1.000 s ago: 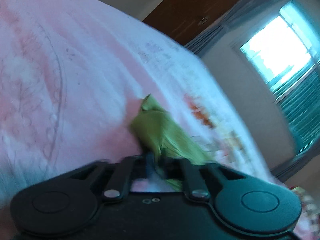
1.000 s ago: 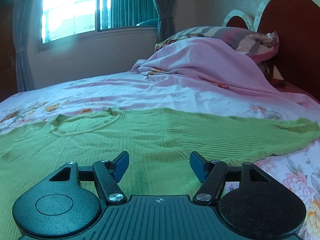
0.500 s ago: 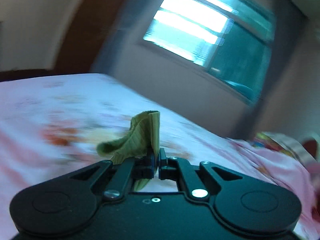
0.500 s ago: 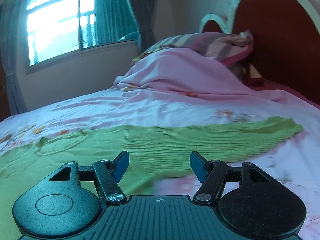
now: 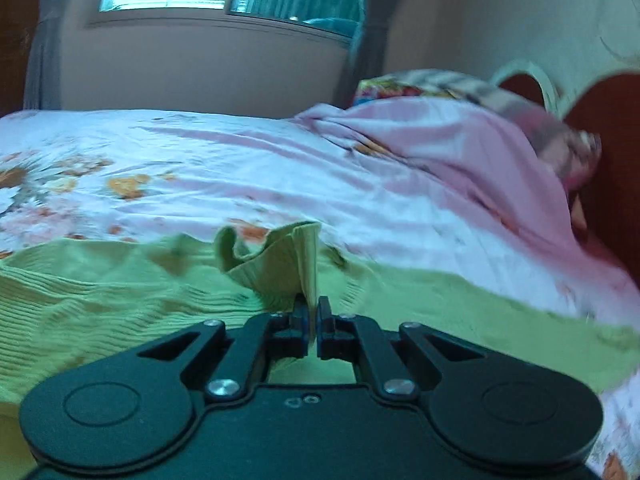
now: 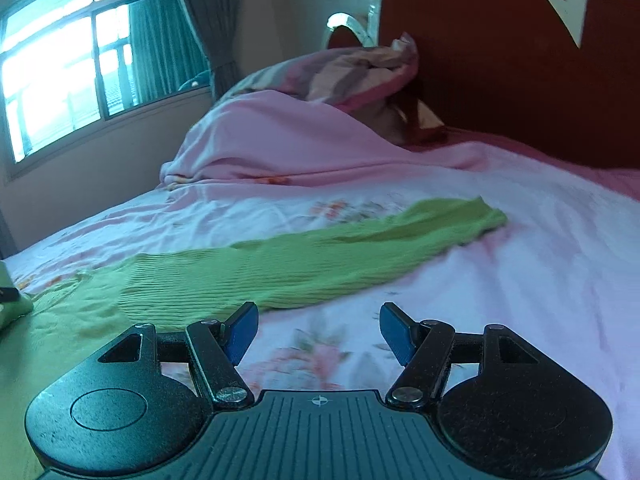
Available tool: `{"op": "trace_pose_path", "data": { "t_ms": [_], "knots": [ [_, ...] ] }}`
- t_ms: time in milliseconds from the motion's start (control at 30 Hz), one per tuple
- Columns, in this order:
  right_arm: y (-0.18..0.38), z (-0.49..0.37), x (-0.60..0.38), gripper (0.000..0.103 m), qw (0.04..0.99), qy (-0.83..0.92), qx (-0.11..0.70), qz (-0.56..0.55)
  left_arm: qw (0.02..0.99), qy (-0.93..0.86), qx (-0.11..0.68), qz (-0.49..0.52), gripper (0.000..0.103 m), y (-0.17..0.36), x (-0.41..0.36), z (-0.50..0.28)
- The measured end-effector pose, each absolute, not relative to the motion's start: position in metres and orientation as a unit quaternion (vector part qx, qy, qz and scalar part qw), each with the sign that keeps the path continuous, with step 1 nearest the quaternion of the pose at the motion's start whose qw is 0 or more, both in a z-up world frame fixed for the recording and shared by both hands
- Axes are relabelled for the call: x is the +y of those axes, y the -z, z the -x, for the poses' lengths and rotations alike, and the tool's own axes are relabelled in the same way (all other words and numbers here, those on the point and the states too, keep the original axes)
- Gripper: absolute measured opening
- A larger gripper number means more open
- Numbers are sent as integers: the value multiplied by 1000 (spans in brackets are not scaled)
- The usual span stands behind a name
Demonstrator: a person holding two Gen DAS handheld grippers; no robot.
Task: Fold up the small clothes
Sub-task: 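Carry the sleeve across the sweater body with the left gripper and release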
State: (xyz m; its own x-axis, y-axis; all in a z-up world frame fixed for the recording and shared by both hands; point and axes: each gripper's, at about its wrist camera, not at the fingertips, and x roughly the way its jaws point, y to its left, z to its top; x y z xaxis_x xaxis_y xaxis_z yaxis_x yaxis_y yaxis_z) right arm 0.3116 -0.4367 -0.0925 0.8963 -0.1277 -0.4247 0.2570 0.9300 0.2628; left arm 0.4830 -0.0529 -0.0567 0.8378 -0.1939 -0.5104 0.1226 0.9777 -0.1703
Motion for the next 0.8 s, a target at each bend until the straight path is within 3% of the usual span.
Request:
{"op": "trace_pose_path", "data": {
  "t_ms": [267,333,367,400,433,467,633,800],
  "knots": [
    [106,-304,-449,67,954,101,203,-194,951,97,292,22,3,65,-99,-503],
    [108,-306,-449,67,954,104,204,-196,944,120,305,24,9,72,-109,-513],
    [110,-306,-449,67,953,105,205,-198,936,138,322,26,14,77,-117,-516],
    [111,-308,-450,67,952,105,207,-200,929,161,333,34,30,83,-124,-518],
    [113,-308,-451,67,950,106,210,-204,925,184,331,40,58,85,-128,-515],
    [114,-309,-452,67,949,106,214,-209,926,197,319,36,68,85,-134,-508],
    [116,-309,-458,67,946,106,212,-220,934,214,274,77,68,63,-89,-456],
    [91,-314,-432,66,959,36,202,-196,971,50,234,-15,68,53,28,-395]
  ]
}}
